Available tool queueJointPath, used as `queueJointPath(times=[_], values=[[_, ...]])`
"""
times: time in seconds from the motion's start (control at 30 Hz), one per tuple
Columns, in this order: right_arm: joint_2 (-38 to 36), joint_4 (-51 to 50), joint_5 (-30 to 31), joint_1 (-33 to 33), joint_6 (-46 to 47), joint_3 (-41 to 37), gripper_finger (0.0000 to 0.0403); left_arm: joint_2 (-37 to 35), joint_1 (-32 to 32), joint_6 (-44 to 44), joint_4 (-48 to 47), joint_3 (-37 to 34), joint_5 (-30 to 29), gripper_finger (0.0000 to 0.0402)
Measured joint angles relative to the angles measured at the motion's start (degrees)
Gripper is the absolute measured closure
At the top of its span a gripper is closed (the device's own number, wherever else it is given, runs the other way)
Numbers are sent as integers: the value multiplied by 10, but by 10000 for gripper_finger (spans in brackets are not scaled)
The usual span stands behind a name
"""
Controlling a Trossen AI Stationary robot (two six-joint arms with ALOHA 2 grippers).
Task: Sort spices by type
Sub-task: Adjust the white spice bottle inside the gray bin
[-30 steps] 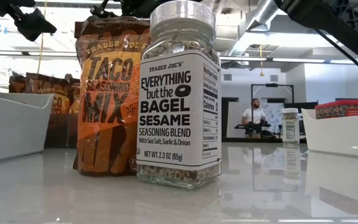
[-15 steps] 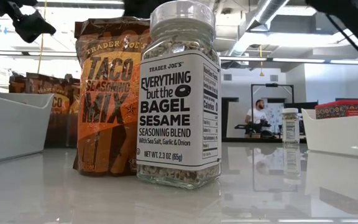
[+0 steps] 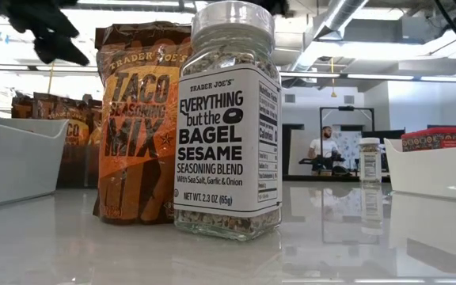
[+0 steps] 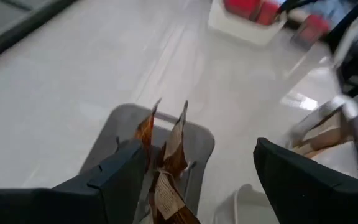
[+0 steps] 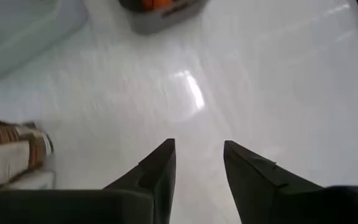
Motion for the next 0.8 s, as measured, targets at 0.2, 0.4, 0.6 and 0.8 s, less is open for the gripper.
queueJointPath(times=[0.2, 0.4, 0.6, 0.8], values=[[0, -37, 76, 51, 35, 0, 241, 91, -28, 0, 97, 0, 0, 116], [-19, 23, 115, 83, 46, -87, 241, 141, -69, 0, 198, 0, -22, 116], [-117, 294, 53, 84, 47, -364, 241, 180, -99, -24, 283, 0, -68, 116], [-314, 505, 51, 129, 123, -652, 241, 236, -137, -48, 302, 35, -113, 116]])
